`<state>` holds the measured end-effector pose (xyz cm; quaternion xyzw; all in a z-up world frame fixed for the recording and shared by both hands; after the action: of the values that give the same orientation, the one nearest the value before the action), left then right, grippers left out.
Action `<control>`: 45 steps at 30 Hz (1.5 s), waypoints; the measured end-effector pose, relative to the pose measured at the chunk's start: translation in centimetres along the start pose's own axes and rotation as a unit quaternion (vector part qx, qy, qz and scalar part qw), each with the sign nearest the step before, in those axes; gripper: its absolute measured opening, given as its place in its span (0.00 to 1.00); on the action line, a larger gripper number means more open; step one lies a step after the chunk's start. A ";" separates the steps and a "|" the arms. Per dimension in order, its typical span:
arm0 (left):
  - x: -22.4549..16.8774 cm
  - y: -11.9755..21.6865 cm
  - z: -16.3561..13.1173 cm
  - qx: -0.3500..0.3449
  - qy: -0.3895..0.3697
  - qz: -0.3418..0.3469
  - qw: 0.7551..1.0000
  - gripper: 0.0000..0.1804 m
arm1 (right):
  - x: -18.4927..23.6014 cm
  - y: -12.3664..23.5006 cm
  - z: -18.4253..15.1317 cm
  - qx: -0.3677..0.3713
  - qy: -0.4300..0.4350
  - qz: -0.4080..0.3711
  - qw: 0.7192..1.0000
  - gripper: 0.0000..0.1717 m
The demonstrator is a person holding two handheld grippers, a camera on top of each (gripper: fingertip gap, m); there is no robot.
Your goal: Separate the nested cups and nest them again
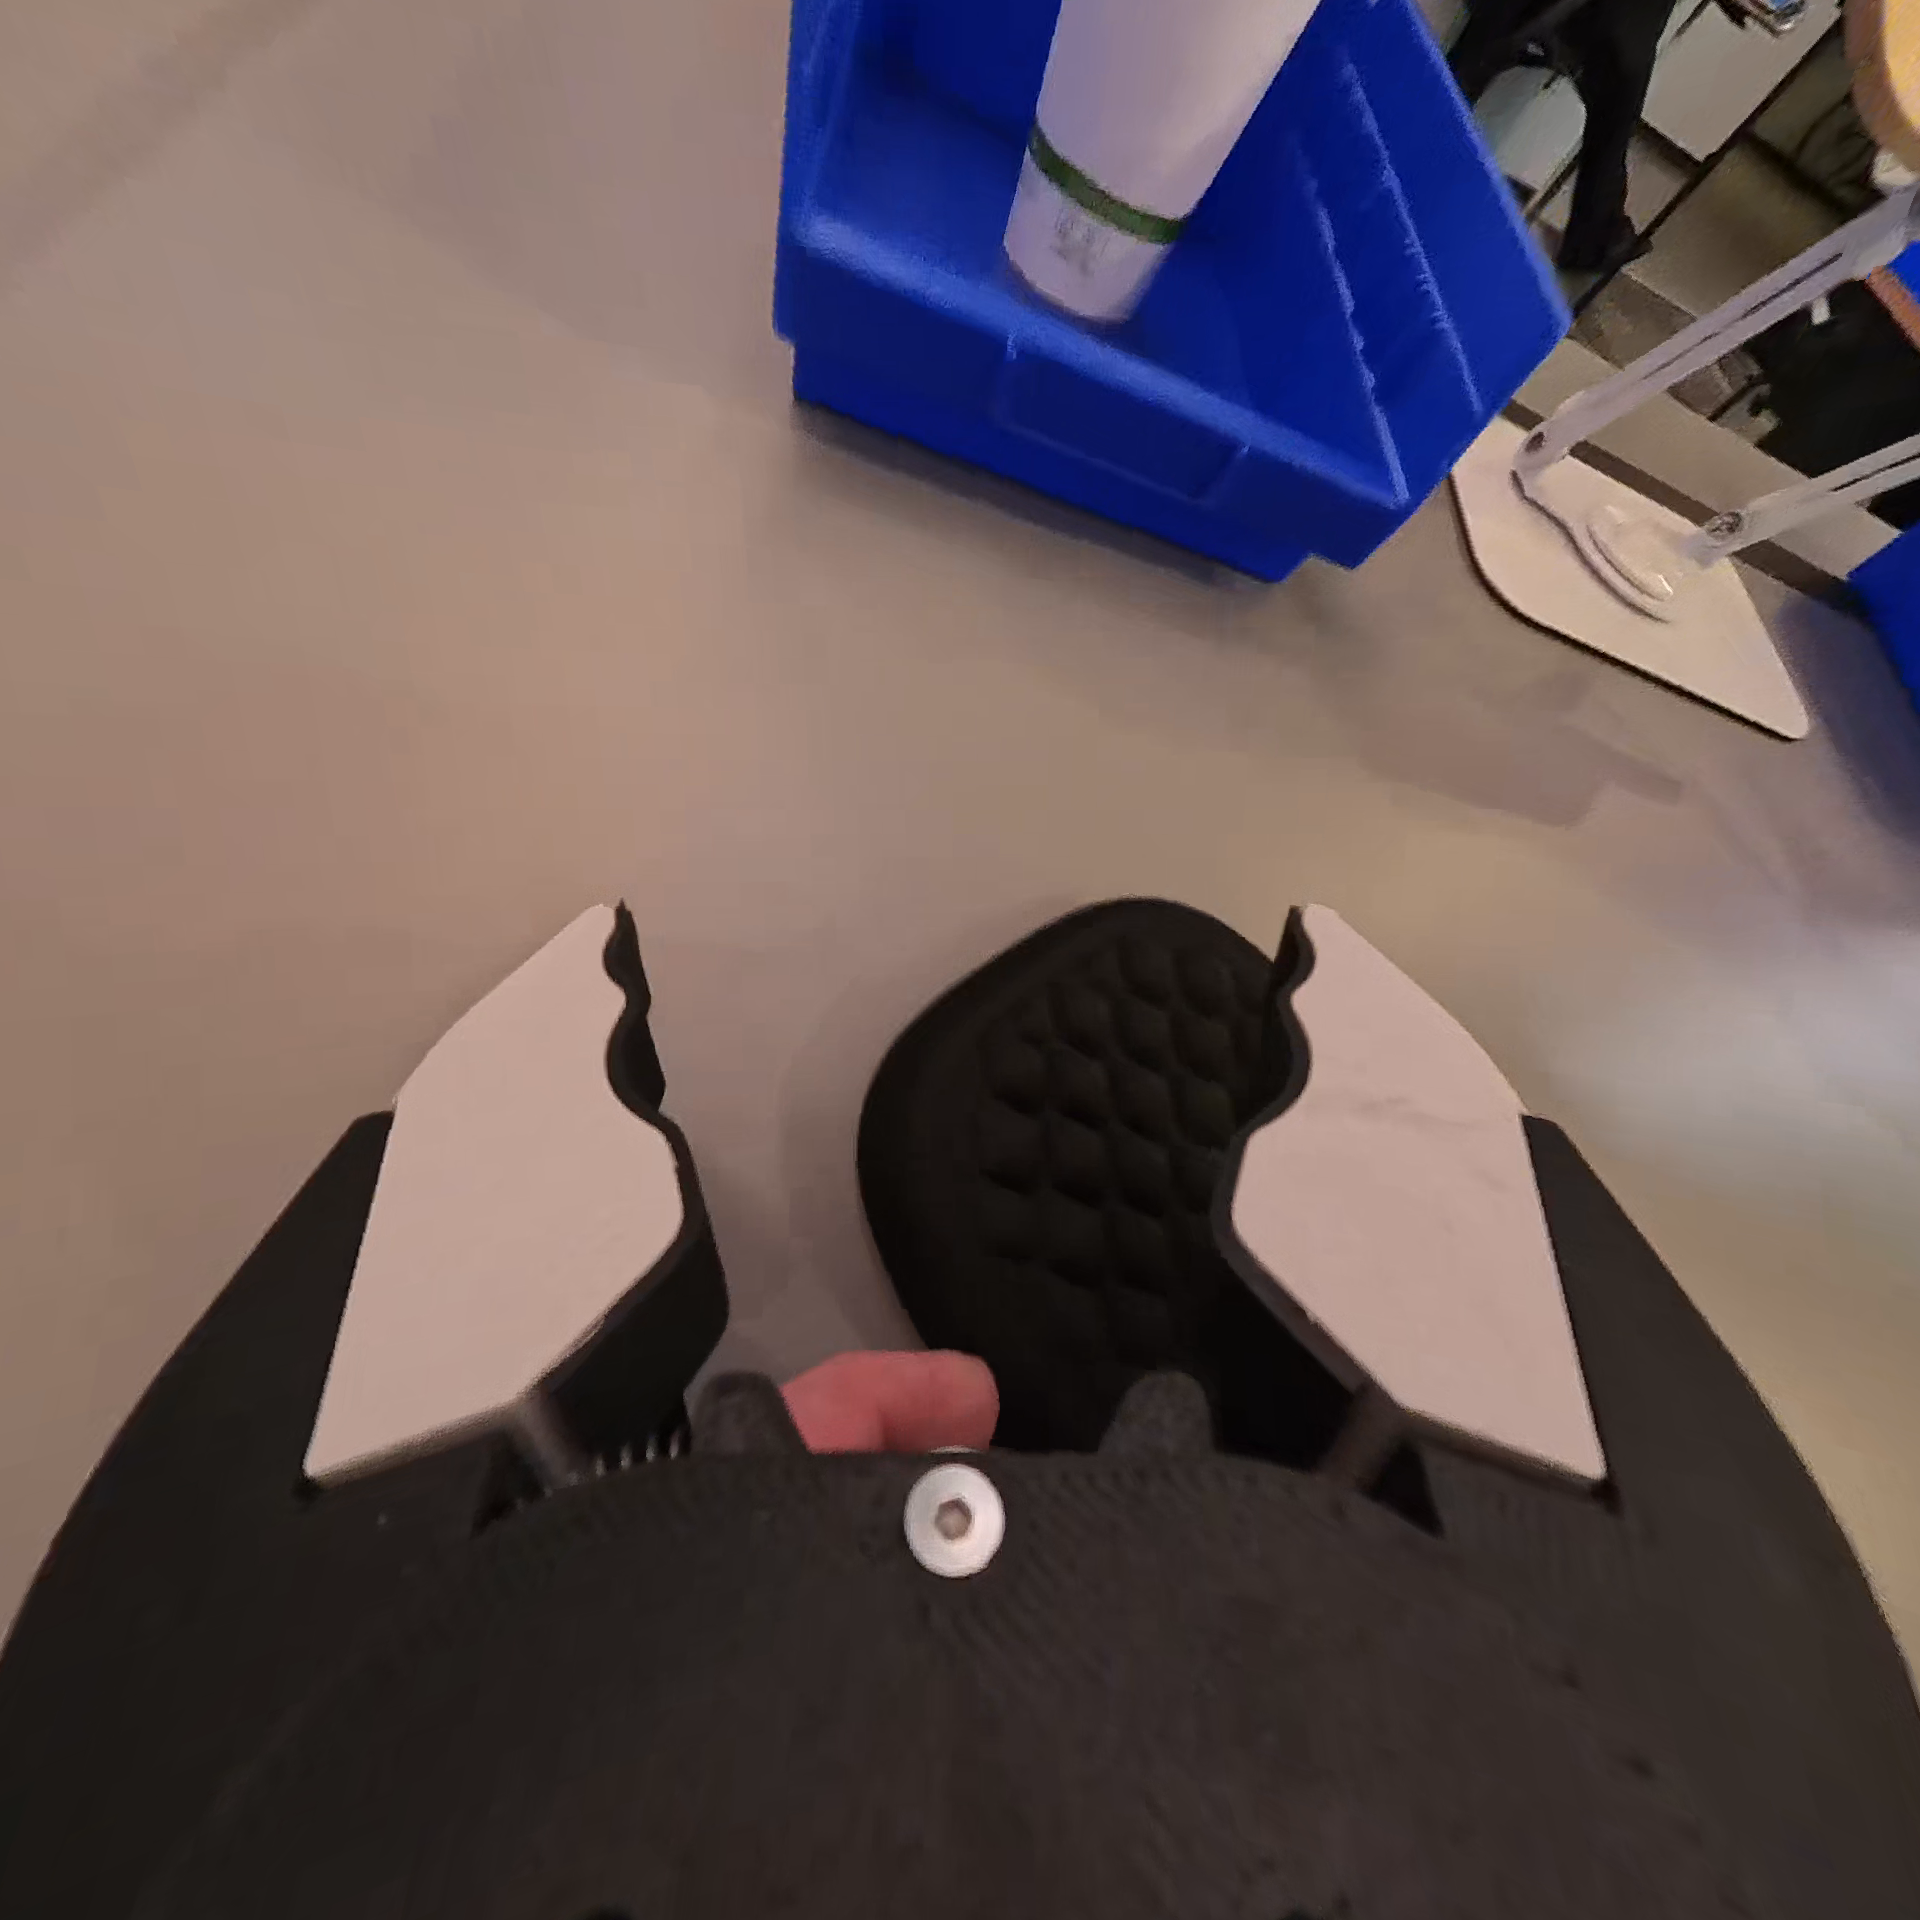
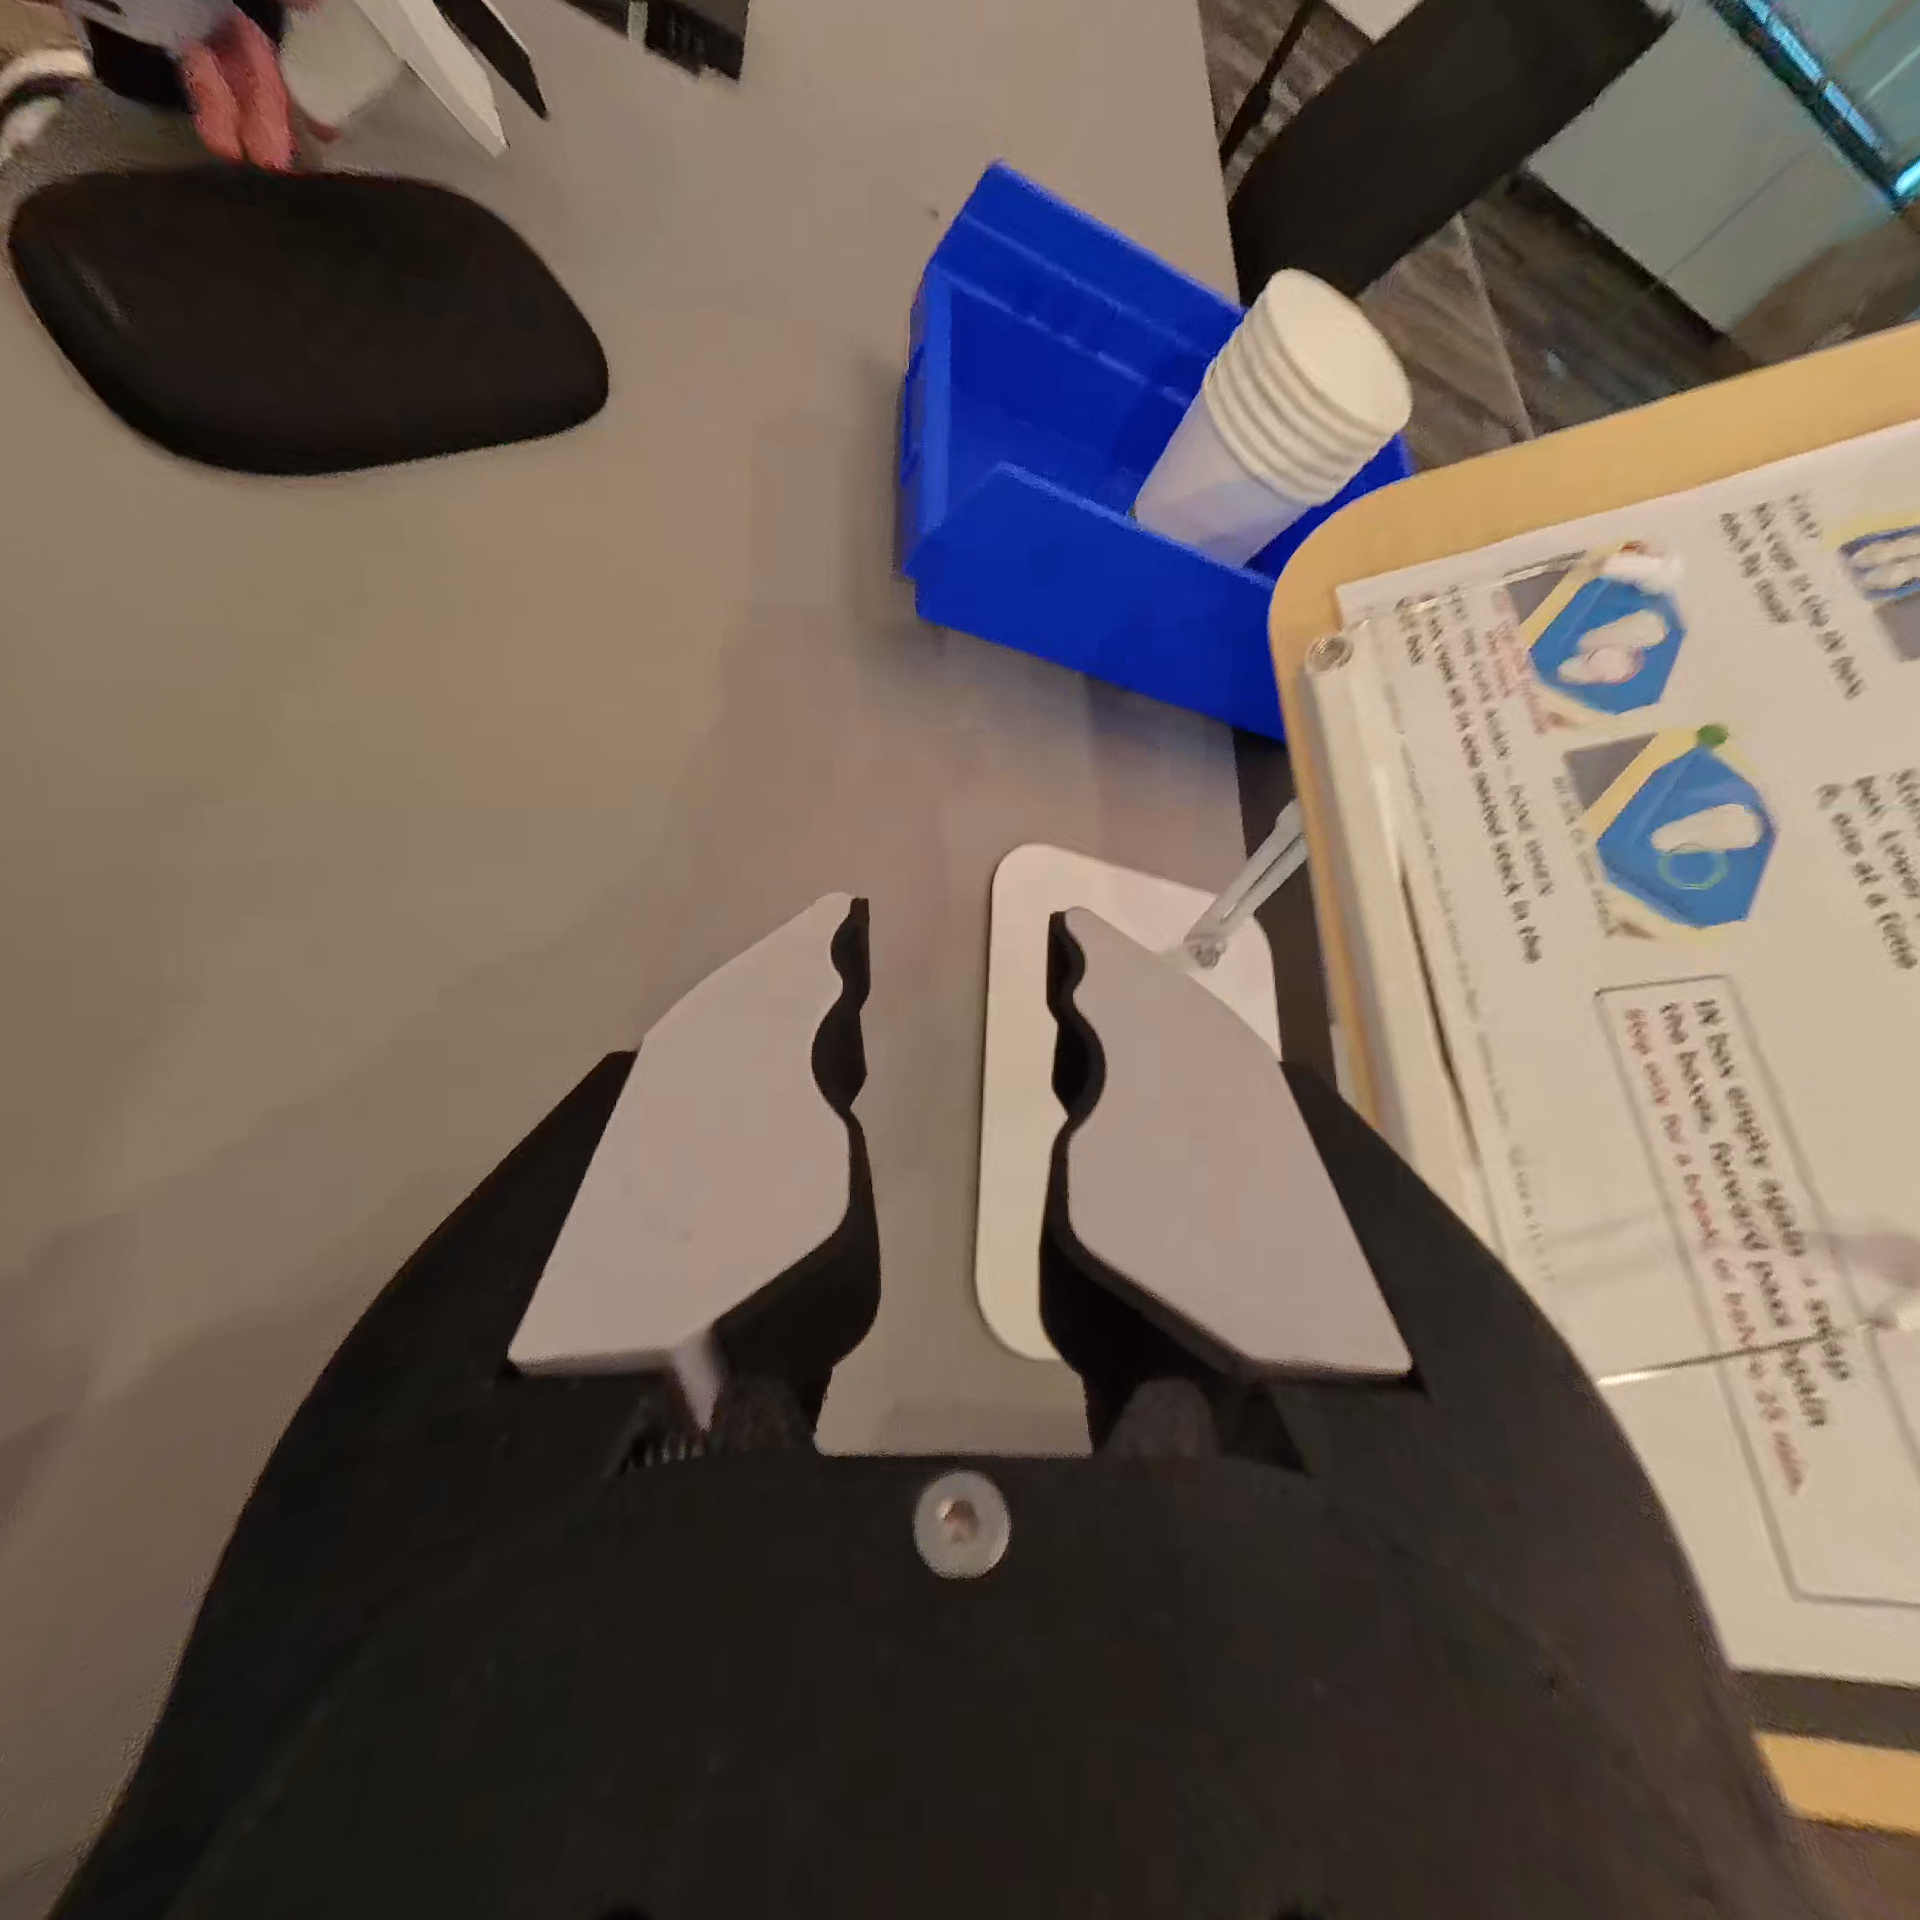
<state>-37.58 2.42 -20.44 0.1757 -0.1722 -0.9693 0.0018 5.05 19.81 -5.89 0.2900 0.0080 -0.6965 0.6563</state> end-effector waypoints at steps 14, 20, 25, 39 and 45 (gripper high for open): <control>-7.3 -12.7 15.6 -0.080 -0.218 -0.047 0.972 0.61 | -1.8 -2.3 1.3 -0.038 -0.006 0.017 0.999 0.18; -7.7 -20.9 15.6 -0.034 -0.231 -0.042 0.971 0.72 | -2.3 -2.0 0.2 -0.041 -0.021 0.020 0.999 0.18; -8.3 -25.9 15.3 0.003 -0.239 -0.078 0.968 0.75 | -2.5 -1.4 0.2 -0.046 -0.021 0.016 0.999 0.18; -7.5 -32.4 14.8 -0.001 -0.197 -0.103 0.975 0.60 | -2.7 -1.9 -1.1 -0.027 -0.025 0.021 0.999 0.18; -7.6 -32.4 14.7 -0.022 -0.210 -0.106 0.972 0.58 | -2.7 -2.3 -1.7 -0.023 -0.031 0.025 0.999 0.18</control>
<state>-33.63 38.31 -15.74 -0.0145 -0.1280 -0.9827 -0.1333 3.47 23.23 -7.01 0.2530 -0.0040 -0.6881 0.6801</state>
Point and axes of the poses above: each gripper's, where its closed fingertips meet, y back along the fingers, z out of its top, x = y × z across the jaws, the point moved 5 cm from there along y, back along the fingers, and after that the axes turned 11 degrees about -x, right-handed, at the moved point
